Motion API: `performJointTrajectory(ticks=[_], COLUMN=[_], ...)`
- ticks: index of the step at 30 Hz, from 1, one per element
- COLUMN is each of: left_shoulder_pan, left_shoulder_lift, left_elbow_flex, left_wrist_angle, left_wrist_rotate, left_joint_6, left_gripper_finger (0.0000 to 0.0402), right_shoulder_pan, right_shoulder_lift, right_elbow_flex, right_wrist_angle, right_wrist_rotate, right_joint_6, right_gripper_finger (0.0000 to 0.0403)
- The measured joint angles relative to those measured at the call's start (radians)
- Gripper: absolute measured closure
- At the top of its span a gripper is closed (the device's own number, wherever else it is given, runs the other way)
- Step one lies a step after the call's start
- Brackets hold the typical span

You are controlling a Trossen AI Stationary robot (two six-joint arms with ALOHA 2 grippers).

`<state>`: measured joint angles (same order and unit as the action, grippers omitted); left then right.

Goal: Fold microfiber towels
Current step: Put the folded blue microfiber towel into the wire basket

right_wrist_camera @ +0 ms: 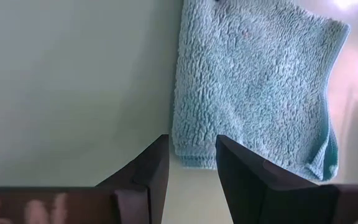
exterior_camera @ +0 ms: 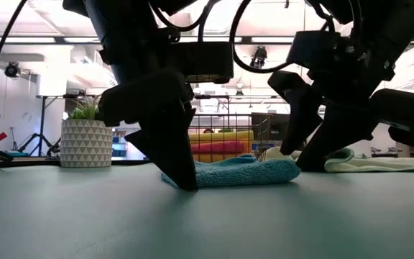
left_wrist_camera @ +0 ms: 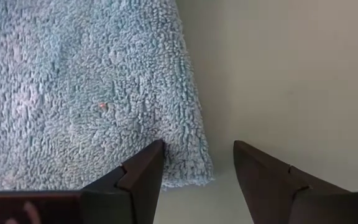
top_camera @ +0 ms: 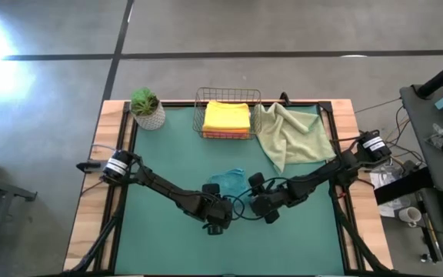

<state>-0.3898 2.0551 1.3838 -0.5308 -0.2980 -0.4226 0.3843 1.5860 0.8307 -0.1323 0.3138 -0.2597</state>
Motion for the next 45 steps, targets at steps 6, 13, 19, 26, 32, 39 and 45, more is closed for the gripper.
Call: performJointTrajectory(ticks=[6,13,19,26,32,39,45], left_shoulder_pan=[0.003,0.004,0.004,0.004,0.004,0.006,0.018], left_shoulder_lift=[0.002,0.004,0.005,0.005,0.005,0.005,0.002], left_elbow_flex=[0.0,0.0,-0.001,-0.002,-0.002,-0.002,-0.002], left_wrist_angle=[0.0,0.0,-0.004,-0.003,-0.003,-0.002,-0.002], left_wrist_rotate=[0.001,-0.015,-0.022,-0.015,-0.011,-0.008,-0.001], left_joint_6=[-0.05,-0.043,-0.043,-0.043,-0.042,-0.042,-0.043], left_gripper_finger=[0.0238,0.0334,0.0394,0.0396,0.0399,0.04,0.04], right_shoulder_pan=[0.0,-0.001,-0.009,-0.012,-0.045,-0.053,-0.053], right_shoulder_lift=[0.0,0.024,0.068,0.069,0.108,0.14,0.142], right_elbow_flex=[0.0,-0.001,-0.002,-0.002,0.0,0.001,0.0], right_wrist_angle=[0.022,0.066,0.097,0.108,0.121,0.122,0.117], right_wrist_rotate=[-0.009,-0.06,-0.006,0.015,0.002,-0.044,-0.064], right_joint_6=[-0.007,-0.032,-0.079,-0.081,-0.071,-0.055,-0.052], right_gripper_finger=[0.028,0.028,0.028,0.028,0.028,0.0299,0.037])
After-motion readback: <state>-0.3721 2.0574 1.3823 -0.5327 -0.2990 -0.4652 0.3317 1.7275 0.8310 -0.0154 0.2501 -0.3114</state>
